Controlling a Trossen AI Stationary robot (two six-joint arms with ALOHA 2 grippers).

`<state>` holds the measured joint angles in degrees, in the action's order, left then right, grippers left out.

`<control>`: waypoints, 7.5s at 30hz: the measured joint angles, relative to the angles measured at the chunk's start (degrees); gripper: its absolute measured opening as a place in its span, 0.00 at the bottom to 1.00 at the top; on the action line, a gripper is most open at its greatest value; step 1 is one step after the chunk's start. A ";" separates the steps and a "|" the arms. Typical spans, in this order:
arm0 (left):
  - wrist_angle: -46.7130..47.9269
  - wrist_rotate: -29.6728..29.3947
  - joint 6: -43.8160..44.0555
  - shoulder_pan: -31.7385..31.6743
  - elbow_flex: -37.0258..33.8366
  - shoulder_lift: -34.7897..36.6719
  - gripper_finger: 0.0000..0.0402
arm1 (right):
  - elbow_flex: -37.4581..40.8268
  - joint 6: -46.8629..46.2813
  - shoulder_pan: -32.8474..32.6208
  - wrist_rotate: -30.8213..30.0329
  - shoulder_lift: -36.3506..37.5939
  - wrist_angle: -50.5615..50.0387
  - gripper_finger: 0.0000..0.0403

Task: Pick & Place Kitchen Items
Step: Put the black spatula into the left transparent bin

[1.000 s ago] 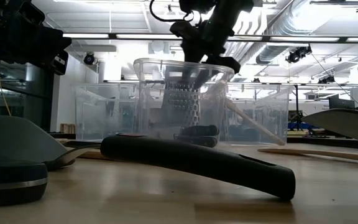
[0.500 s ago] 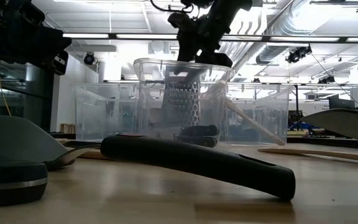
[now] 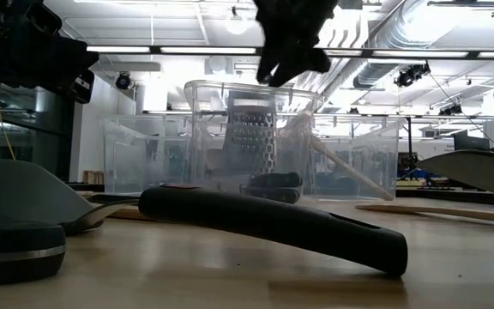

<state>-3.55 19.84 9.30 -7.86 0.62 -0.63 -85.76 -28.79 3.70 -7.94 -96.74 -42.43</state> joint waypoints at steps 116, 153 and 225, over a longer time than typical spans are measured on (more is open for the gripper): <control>0.00 0.00 0.00 0.00 0.00 0.00 0.22 | 31.84 -17.90 -59.38 7.22 -1.59 15.53 0.26; -0.02 -0.02 0.02 -0.02 0.00 -0.02 0.22 | 31.54 16.80 -13.81 -2.21 41.49 20.18 0.26; -30.60 -36.74 3.96 -0.08 36.70 -60.32 0.24 | 10.91 14.04 24.18 48.82 10.59 59.81 0.26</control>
<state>-34.15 -16.90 13.26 -7.94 37.33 -60.94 -74.85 -14.74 27.88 40.88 -86.15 17.39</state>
